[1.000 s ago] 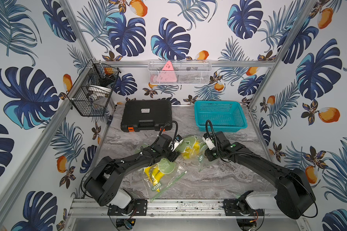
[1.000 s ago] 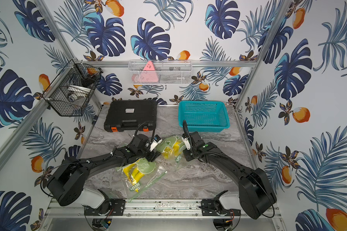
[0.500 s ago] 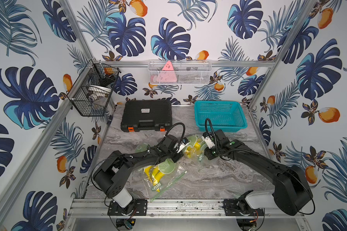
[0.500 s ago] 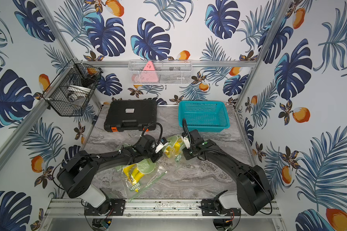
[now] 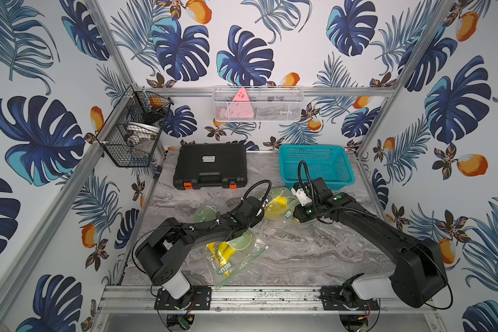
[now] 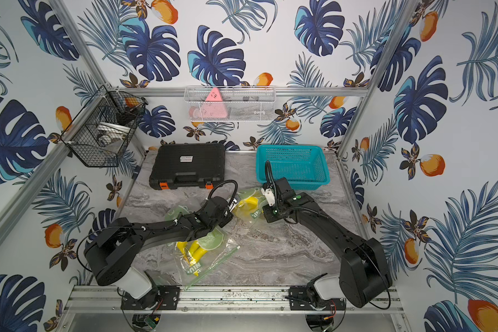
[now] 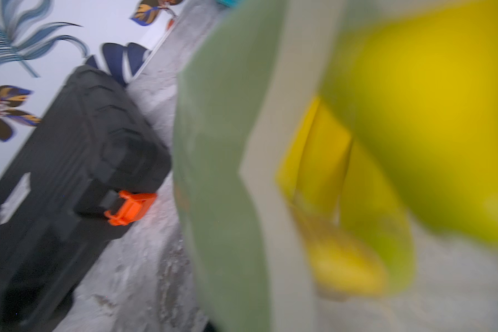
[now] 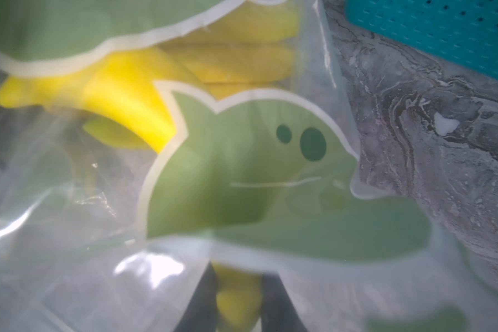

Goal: Open the zip-top bag and take out the banana
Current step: Pick up the banana from the zipper food storage bag.

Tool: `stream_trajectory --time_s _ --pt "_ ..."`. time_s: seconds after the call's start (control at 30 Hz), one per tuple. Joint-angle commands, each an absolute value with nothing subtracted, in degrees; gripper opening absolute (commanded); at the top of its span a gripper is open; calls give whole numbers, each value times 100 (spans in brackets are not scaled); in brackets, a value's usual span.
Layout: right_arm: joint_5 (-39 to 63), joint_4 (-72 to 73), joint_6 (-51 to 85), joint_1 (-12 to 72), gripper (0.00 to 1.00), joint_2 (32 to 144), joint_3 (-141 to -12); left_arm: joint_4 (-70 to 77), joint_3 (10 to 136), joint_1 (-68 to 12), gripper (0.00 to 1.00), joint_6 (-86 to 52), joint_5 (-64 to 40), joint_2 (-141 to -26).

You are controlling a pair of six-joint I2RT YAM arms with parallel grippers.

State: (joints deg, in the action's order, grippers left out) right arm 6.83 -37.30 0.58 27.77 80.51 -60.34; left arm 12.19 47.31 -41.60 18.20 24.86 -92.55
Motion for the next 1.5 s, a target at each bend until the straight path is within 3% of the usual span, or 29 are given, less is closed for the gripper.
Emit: stream_trajectory --time_s 0.0,0.13,0.3,0.43,0.53,0.57,0.67,0.9,1.1,1.37,1.47 --pt "749 -4300 -95 2786 15 8147 -6326 2342 4534 -4273 0 2474 3669 -9242" --pt "698 -4645 -246 2777 15 8095 -6458 4263 4249 -4361 0 3439 4612 -9539" --pt "839 -5700 -460 2776 16 8505 -7035 4939 4618 -4398 0 3869 5279 -10220" --pt "947 -6667 -421 2758 17 8600 -7454 6299 4537 -4480 0 4629 5731 -10677" --pt "1375 -7168 -349 2717 20 8519 -7637 5698 4744 -4482 0 4345 5805 -10703" --pt "1570 -7241 -316 2716 15 8468 -7684 5441 4824 -4475 0 4256 5824 -10705" --pt "2216 -7361 -261 2716 16 8249 -7819 4988 4981 -4441 0 4018 5787 -10699" --pt "2003 -7647 -382 2713 16 8489 -8094 2362 5997 -3859 0 2591 5581 -10618" --pt "825 -7743 70 2371 15 8775 -8270 1786 6270 -3550 0 2226 5439 -10532" --pt "1443 -7250 7 1041 15 8107 -8125 1212 6421 -3462 0 1760 5126 -10540" --pt "977 -6643 310 804 18 8236 -8252 1058 6450 -3456 0 1631 4995 -10494"
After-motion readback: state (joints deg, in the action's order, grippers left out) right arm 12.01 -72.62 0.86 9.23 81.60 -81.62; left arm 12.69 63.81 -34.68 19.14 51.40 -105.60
